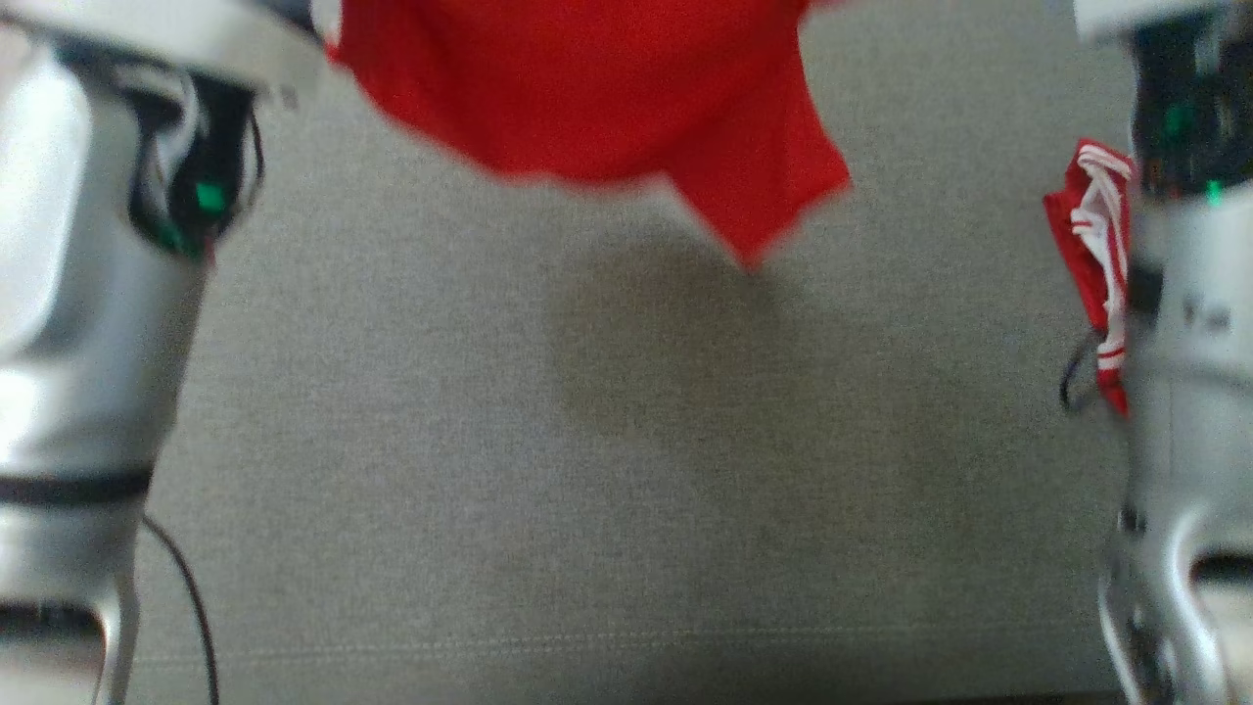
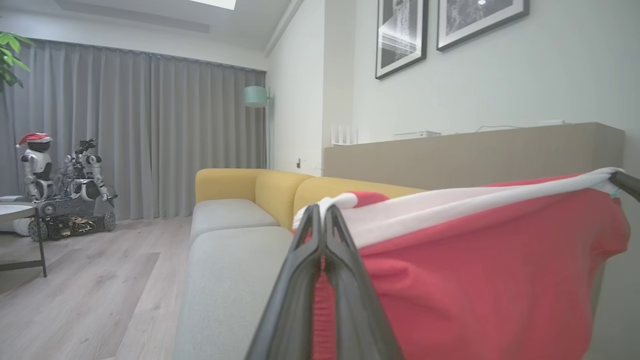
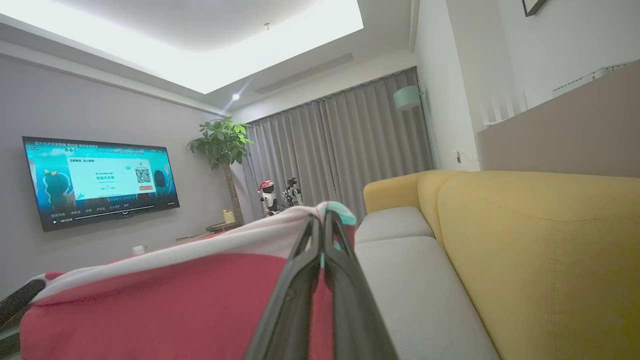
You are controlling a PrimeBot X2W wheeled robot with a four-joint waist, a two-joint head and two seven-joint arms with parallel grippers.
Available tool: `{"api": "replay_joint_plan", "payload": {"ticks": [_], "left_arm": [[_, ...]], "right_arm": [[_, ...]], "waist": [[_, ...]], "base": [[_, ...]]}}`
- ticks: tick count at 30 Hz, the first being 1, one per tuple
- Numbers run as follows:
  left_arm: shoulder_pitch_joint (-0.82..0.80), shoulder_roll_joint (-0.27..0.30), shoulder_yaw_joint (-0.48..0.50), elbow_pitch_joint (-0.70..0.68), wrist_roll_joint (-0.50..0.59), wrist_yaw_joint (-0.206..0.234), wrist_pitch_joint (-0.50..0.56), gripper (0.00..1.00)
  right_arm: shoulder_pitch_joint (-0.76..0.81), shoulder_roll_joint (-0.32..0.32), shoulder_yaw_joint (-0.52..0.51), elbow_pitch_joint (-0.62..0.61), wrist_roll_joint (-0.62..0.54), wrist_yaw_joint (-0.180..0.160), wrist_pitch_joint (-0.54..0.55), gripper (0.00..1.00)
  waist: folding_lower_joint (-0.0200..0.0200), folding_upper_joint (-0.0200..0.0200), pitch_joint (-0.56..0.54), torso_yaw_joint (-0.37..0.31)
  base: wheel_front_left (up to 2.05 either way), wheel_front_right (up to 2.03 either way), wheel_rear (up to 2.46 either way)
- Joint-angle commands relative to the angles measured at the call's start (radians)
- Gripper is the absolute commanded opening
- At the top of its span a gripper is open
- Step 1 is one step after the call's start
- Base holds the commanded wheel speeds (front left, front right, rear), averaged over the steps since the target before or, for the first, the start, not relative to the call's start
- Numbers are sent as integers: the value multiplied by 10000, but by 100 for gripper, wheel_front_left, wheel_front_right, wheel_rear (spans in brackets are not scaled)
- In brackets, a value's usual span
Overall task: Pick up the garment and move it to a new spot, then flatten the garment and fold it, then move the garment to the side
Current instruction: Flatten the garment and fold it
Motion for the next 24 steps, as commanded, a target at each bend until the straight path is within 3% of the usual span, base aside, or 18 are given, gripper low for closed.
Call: {"api": "replay_joint_plan", "payload": {"ticks": [1,3,7,8,9,15,21,24], "left_arm": [[-967,273,555,440,98,-102,-260,0],[-1387,155,526,962,153,-217,-404,0],[-2660,-353,415,2994,418,-549,-845,0],[-3000,-601,361,3933,552,-652,-930,0],[-3000,-601,361,3933,552,-652,-930,0],[-2838,-1262,532,6203,659,-860,-978,0],[-1987,-1769,760,7570,617,-998,-981,0],[-1238,-1972,902,7917,528,-1052,-981,0]], "right_arm": [[-944,44,162,476,164,-9,-418,0],[-1457,72,289,1091,224,-9,-743,0],[-3069,149,933,3485,166,-9,-2194,0],[-3612,181,1423,4591,129,-9,-2876,0],[-3612,181,1423,4591,129,-9,-2876,0],[-3883,271,3131,7462,685,-9,-3506,0],[-2973,280,4922,8420,2292,-9,-3515,0],[-2131,281,5249,8424,2950,-9,-3879,0]], "waist": [[-1,0,309,0],[-1,0,398,3],[-1,0,640,8],[-1,0,776,3],[-1,0,776,3],[-1,0,1169,-46],[-1,0,1598,-57],[-1,0,1597,-57]], "base": [[0,0,0],[0,0,0],[0,0,0],[0,0,0],[0,0,0],[0,0,0],[0,0,0],[0,0,0]]}}
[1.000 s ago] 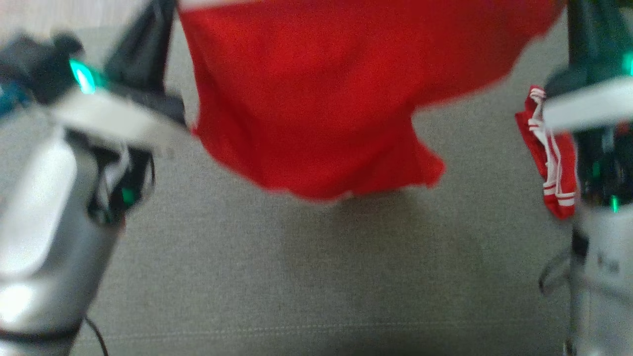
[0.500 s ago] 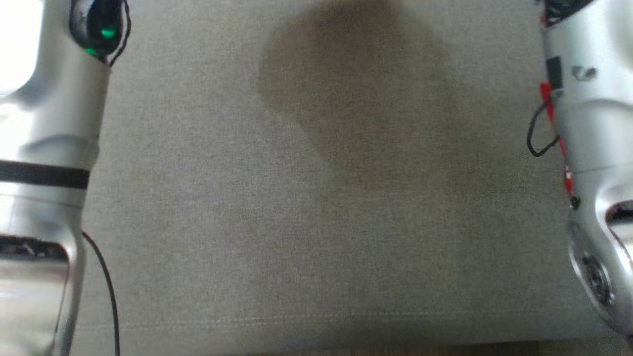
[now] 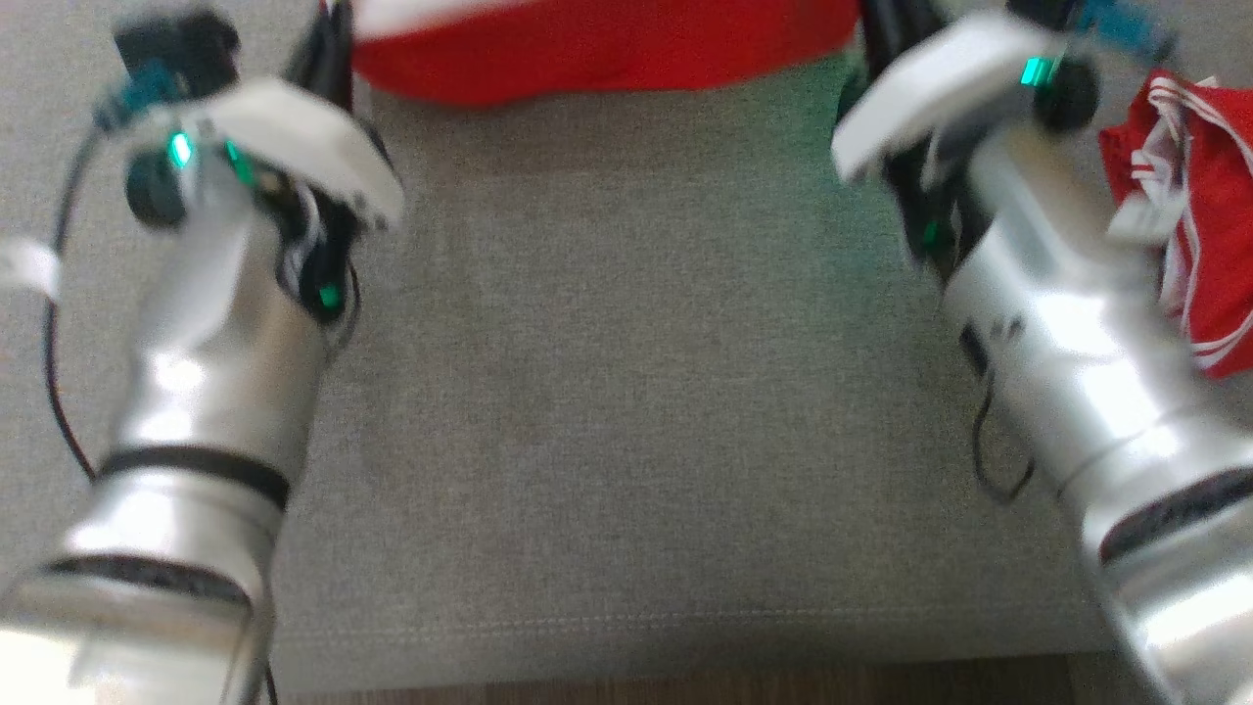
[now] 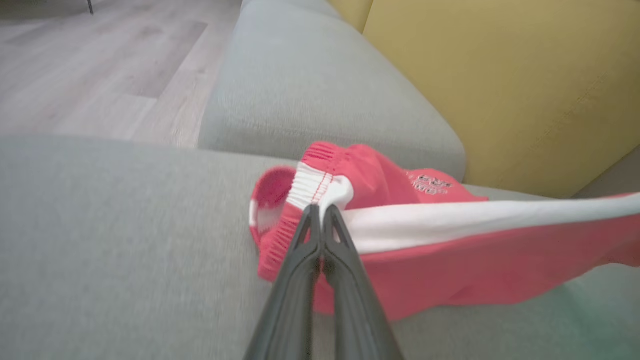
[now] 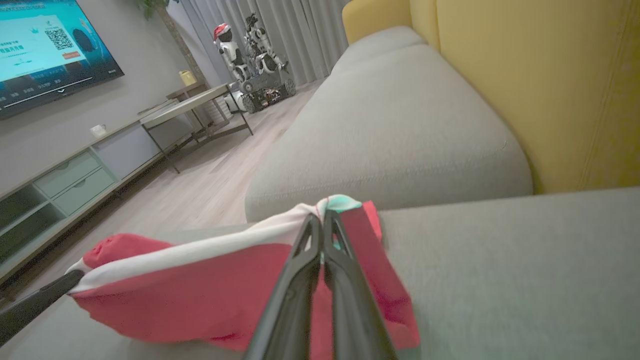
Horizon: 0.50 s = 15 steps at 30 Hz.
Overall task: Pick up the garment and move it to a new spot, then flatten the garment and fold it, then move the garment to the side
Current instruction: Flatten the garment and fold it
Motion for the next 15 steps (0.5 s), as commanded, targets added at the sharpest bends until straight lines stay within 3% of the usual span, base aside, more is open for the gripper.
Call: {"api": "replay_joint_plan", "payload": {"ticks": [1,7,15], "left_arm": [[254,257,346,-289,-78,-24,-51,0],[2341,215,991,-1282,-27,-70,-52,0],[5731,483,1310,-3691,448,-99,-52,0]], "right_arm": [[561,216,232,-293,240,-7,-184,0],[2679,193,-7,-917,634,-7,-305,0],[6529,-515,-1122,-3486,121,-7,-309,0]], "waist": [[-3,1,-55,-24],[-3,1,-475,-142],[-3,1,-1552,-102]], "base": [[0,0,0],[0,0,0],[0,0,0]]}}
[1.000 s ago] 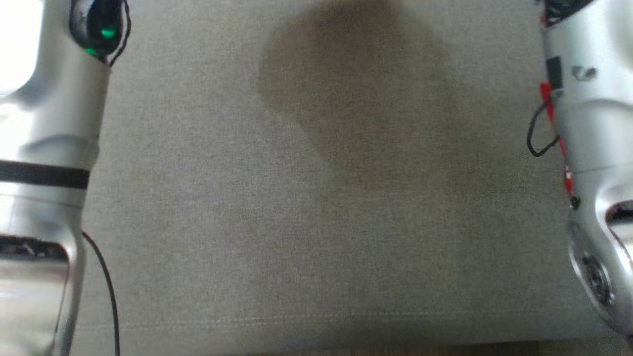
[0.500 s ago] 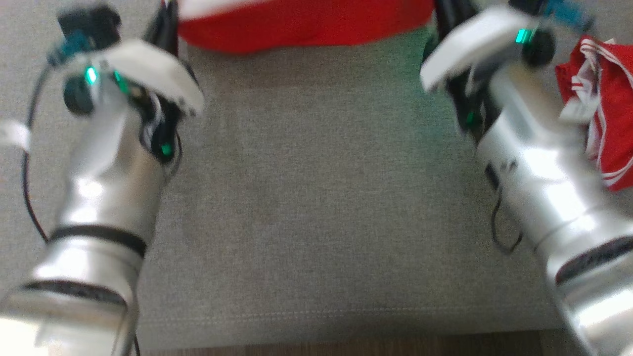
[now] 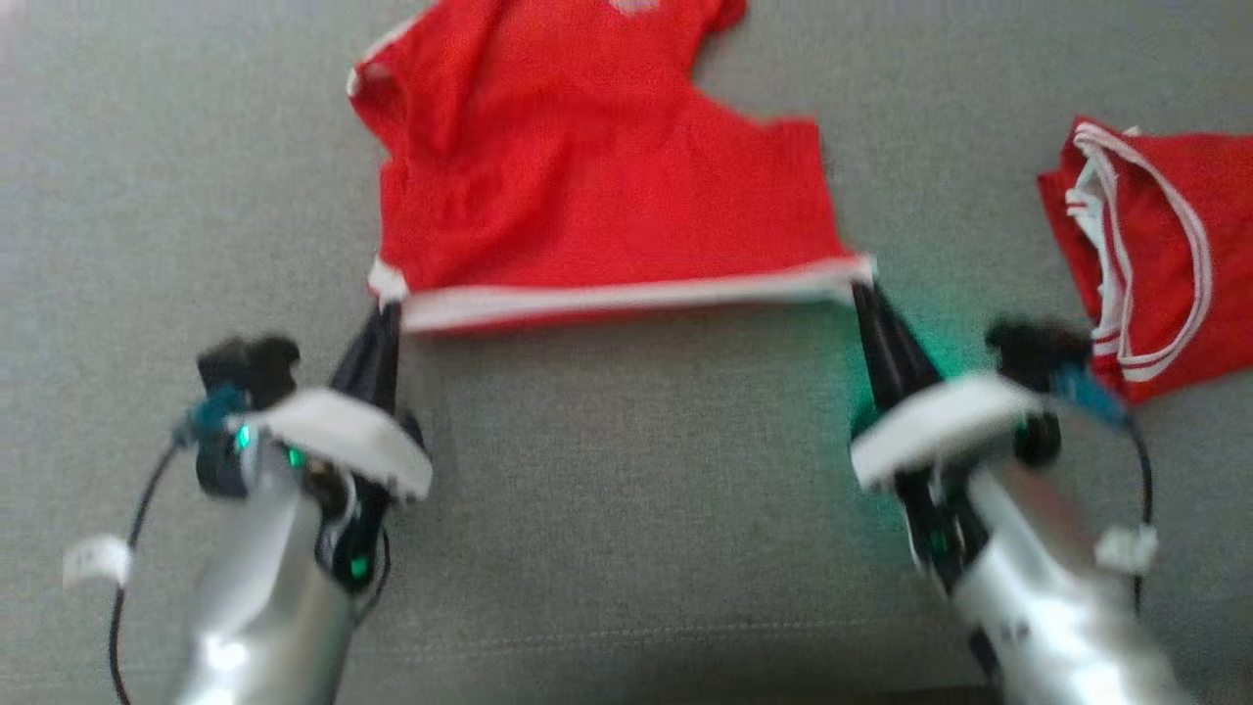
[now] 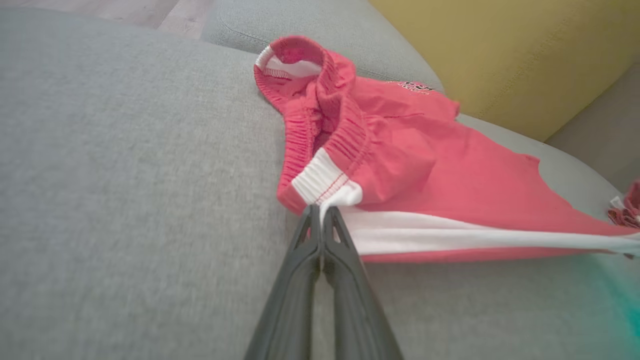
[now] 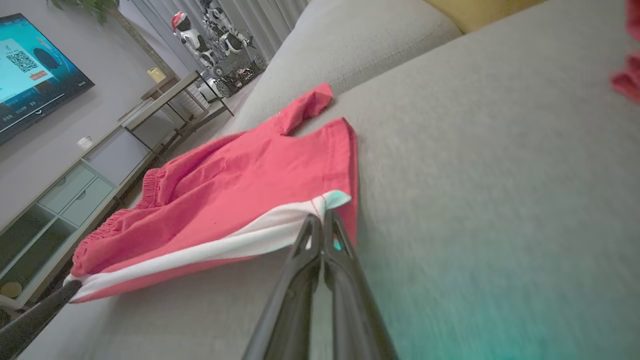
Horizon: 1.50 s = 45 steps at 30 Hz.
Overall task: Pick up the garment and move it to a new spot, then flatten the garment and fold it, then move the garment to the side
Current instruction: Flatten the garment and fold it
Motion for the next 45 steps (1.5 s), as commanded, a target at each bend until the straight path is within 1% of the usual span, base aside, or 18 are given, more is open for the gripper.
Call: {"api": "replay_joint_plan", "payload": {"ticks": [1,5,7,8,10,14,17,20,23,28,34,37,40,45], "left_arm": [[437,495,469,-686,56,19,-54,0],[1862,601,552,-1927,139,18,-54,0],[2559,644,588,-2564,166,95,-54,0],[2559,644,588,-2564,166,95,-54,0],[3234,687,616,-3209,143,242,-14,0],[4483,756,663,-4664,61,679,374,0],[5432,817,709,-5733,-4,1050,766,0],[6337,806,762,-6773,-75,1478,1159,0],[7043,884,789,-7631,-84,1827,1586,0],[7452,1062,802,-8541,-65,2115,2135,0],[6961,1229,695,-8653,-83,2058,2605,0],[6283,1273,647,-8467,-143,1938,2837,0],[5328,1308,569,-8165,-176,1739,3023,0],[3492,1205,467,-7351,-345,1286,3093,0]], "right_arm": [[738,-180,-167,-688,-131,-7,-114,0],[2568,-311,-952,-2185,-526,-7,337,0],[3555,-223,-1444,-3105,-851,-7,785,0],[3555,-223,-1444,-3105,-851,-7,785,0],[4536,-42,-1960,-4141,-1241,-7,1338,0],[6351,367,-2904,-6372,-2025,-7,2633,0],[7518,551,-3492,-7871,-2443,-7,3549,0],[8425,613,-3843,-9001,-2568,-7,4297,0],[9033,621,-4076,-9662,-2233,-7,4610,0],[9221,623,-4417,-9892,-2123,-7,4748,0],[8230,625,-4811,-9554,-2617,-7,4782,0],[7197,625,-4811,-9228,-2941,-7,4825,0],[5829,625,-4784,-8740,-3272,-7,4785,0],[3418,625,-4479,-7476,-3432,-7,4670,0]], "waist": [[0,0,-469,59],[0,0,-966,120],[0,0,-1189,133],[0,0,-1189,133],[0,0,-1381,142],[0,0,-1656,168],[0,0,-1896,210],[0,0,-2157,216],[0,0,-2413,256],[0,0,-2634,364],[0,0,-2577,391],[0,0,-2293,403],[0,0,-1786,536],[0,0,-809,839]], "base": [[0,0,0],[0,0,0],[0,0,0],[0,0,0],[0,0,0],[0,0,0],[0,0,0],[0,0,0],[0,0,0],[0,0,0],[0,0,0],[0,0,0],[0,0,0],[0,0,0]]}}
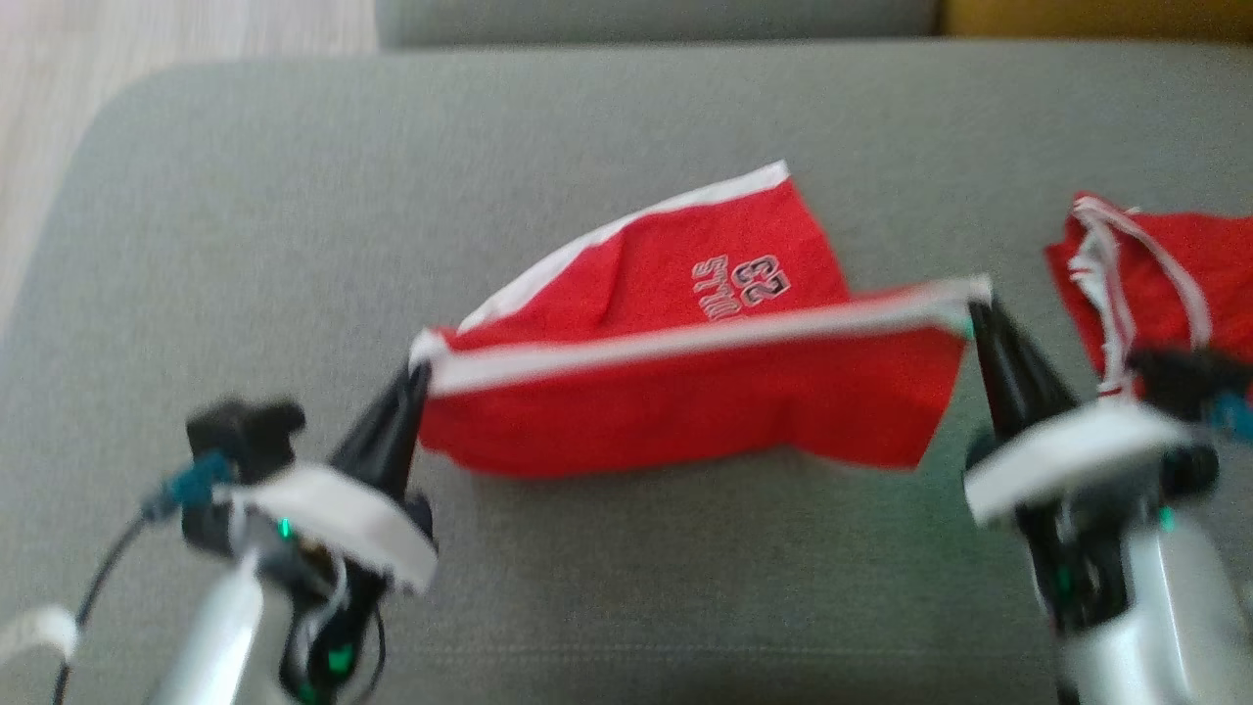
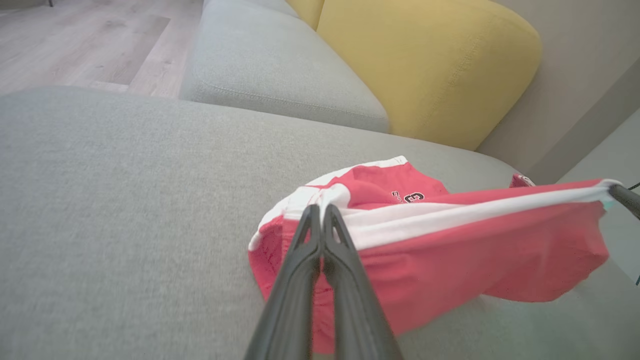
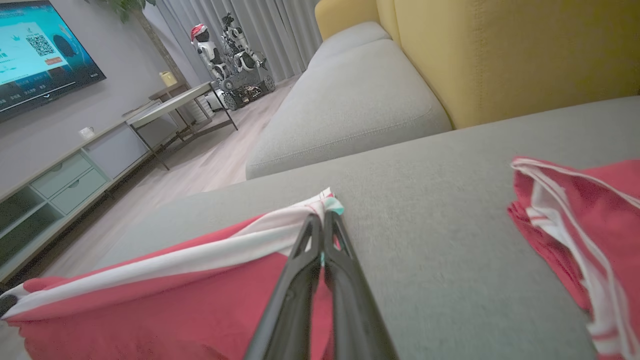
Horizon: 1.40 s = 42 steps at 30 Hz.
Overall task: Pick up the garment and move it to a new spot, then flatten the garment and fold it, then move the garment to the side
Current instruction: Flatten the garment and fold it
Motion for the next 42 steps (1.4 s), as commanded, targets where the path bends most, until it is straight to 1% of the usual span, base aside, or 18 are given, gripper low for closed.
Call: {"api": "replay_joint_plan", "payload": {"ticks": [1,4,5,6,8,9,15,21,22,23,24,28,31,32,34,37,42], "left_arm": [[-968,198,608,128,-115,-101,-94,0],[-1913,51,558,849,-259,-360,-162,0],[-1913,51,558,849,-259,-360,-162,0],[-2494,-99,462,1423,-356,-521,-182,0],[-2999,-258,367,1955,-450,-657,-241,0],[-2999,-258,367,1955,-450,-657,-241,0],[-4194,-592,195,3418,-663,-902,-496,0],[-5050,-824,-93,4598,-878,-1091,-692,0],[-5146,-850,-145,4746,-907,-1116,-759,41],[-5221,-875,-184,4888,-961,-1139,-826,65],[-5272,-911,-198,5018,-1081,-1164,-886,100],[-5327,-894,-313,5385,-1273,-1222,-1224,100],[-5190,-744,-358,5500,-1131,-1228,-1747,100],[-5130,-656,-363,5485,-983,-1161,-2015,100],[-4956,-547,-323,5417,-761,-963,-2496,100],[-4668,-345,-264,5029,-264,-533,-2970,100],[-4051,15,91,3847,450,68,-3196,100]], "right_arm": [[-1267,-232,111,236,-75,-59,-205,0],[-2704,-239,245,1430,-211,-59,-276,0],[-2704,-239,245,1430,-211,-59,-276,0],[-3578,-322,330,2323,-302,-59,-350,0],[-4399,-432,473,3169,-333,-59,-470,0],[-4399,-432,473,3169,-333,-59,-470,0],[-6413,-736,995,5451,-197,-59,-1032,0],[-7652,-866,1442,7411,-42,-59,-1563,0],[-7785,-877,1506,7694,-47,-59,-1663,9],[-7899,-850,1572,7912,25,-59,-1816,48],[-7980,-831,1672,8135,66,-59,-1921,100],[-8072,-754,2137,8591,294,-59,-2690,100],[-7937,-744,2485,8686,395,-59,-3404,100],[-7866,-746,2608,8679,405,-59,-3633,100],[-7699,-792,2792,8587,363,-59,-4153,100],[-7408,-894,2939,8292,136,-59,-4634,100],[-6689,-931,2802,7186,-494,-59,-4924,100]], "waist": [[1,-1,828,326],[1,-1,1366,526],[1,-1,1366,526],[1,-1,1638,665],[1,-1,1898,783],[1,-1,1898,783],[1,-1,2468,1066],[1,-1,2817,1224],[1,-1,2844,1232],[1,-1,2865,1238],[1,-1,2874,1235],[1,-1,2796,1160],[1,-1,2629,1055],[1,-1,2563,1010],[1,-1,2403,920],[1,-1,2182,793],[1,-1,1816,548]], "base": [[0,0,0],[0,0,0],[0,0,0],[0,0,0],[0,0,0],[0,0,0],[0,0,0],[0,0,0],[0,0,0],[0,0,0],[0,0,0],[0,0,0],[0,0,0],[0,0,0],[0,0,0],[0,0,0],[0,0,0]]}}
